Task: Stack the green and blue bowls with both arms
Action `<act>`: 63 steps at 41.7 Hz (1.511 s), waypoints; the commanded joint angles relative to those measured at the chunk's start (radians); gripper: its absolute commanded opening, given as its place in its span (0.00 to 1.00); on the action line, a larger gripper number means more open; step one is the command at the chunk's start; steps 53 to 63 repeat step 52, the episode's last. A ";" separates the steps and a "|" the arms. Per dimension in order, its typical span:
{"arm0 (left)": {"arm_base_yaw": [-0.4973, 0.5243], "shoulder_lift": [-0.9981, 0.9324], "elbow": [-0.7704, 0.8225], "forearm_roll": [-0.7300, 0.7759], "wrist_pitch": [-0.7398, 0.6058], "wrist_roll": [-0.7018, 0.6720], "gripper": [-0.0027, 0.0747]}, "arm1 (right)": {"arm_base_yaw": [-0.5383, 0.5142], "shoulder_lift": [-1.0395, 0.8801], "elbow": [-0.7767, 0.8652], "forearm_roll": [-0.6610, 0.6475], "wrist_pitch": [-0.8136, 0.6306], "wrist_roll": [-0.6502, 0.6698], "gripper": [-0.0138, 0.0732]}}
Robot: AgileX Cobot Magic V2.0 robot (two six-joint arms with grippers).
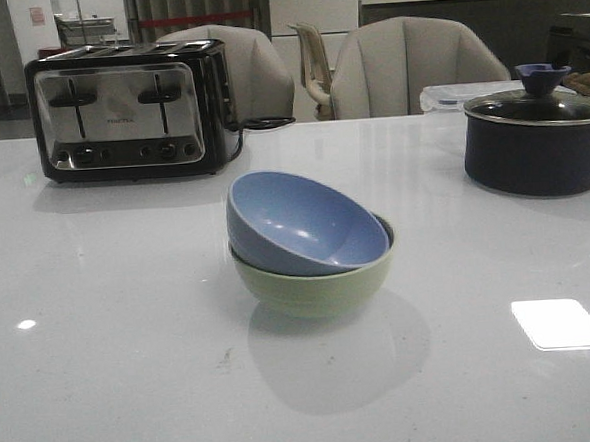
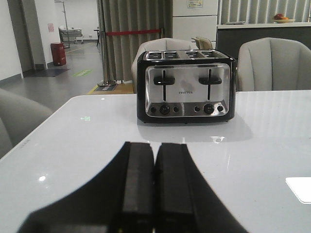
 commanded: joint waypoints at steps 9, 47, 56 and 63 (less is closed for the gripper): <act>-0.006 -0.021 0.019 -0.009 -0.088 0.001 0.17 | -0.047 -0.207 0.229 0.000 -0.380 -0.007 0.20; -0.006 -0.021 0.019 -0.009 -0.088 0.001 0.17 | -0.044 -0.209 0.254 0.009 -0.472 -0.007 0.20; -0.006 -0.021 0.019 -0.009 -0.088 0.001 0.17 | -0.044 -0.209 0.254 0.009 -0.472 -0.007 0.20; -0.006 -0.021 0.019 -0.009 -0.088 0.001 0.17 | -0.044 -0.209 0.254 0.009 -0.472 -0.007 0.20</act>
